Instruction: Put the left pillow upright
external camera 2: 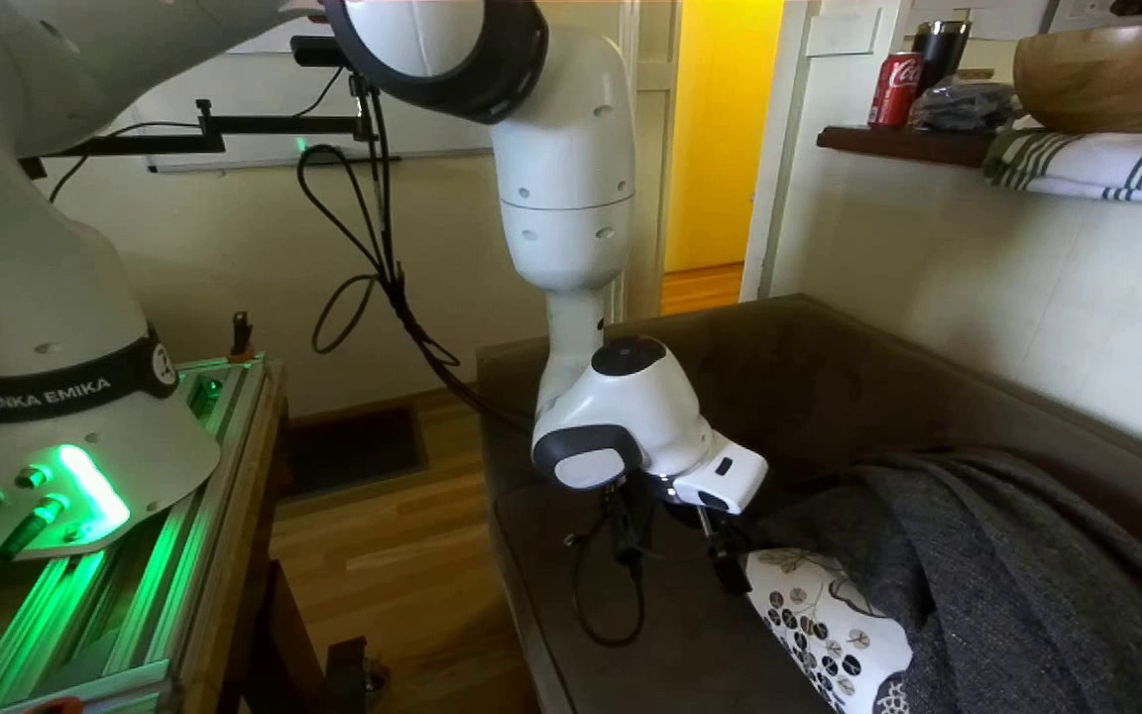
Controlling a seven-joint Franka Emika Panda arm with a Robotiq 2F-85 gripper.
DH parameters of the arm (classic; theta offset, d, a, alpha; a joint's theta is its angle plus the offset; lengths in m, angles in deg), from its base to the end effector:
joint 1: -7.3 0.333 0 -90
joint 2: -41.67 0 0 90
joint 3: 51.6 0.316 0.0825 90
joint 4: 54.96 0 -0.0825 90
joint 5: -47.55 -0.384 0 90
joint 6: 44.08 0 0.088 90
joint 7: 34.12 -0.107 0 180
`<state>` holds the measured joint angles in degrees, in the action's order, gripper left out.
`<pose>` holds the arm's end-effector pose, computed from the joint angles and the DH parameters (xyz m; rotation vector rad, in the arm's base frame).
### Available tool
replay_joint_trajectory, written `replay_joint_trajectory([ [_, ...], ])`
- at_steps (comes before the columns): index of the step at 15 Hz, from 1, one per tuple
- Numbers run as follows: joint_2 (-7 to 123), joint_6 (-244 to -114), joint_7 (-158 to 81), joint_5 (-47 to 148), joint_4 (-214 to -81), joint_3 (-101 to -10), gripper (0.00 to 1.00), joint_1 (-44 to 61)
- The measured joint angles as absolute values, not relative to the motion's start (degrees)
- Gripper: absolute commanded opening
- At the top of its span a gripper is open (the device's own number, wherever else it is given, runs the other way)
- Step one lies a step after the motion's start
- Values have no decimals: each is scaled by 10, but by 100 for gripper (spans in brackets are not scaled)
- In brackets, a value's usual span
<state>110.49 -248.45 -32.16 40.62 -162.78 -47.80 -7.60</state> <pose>0.5432 -0.1210 -0.0618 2.9821 -0.5112 0.7414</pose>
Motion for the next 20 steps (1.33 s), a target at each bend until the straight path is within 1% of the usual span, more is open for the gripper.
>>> replay_joint_trajectory([
  [5,1138,-2457,-383,391,-1561,-514,100,-32],
  [11,1188,-2348,-442,320,-1455,-563,100,19],
  [15,1232,-2301,-491,303,-1373,-578,100,33],
  [19,1273,-2281,-532,293,-1308,-586,100,37],
  [20,1272,-2281,-536,293,-1308,-584,75,35],
])
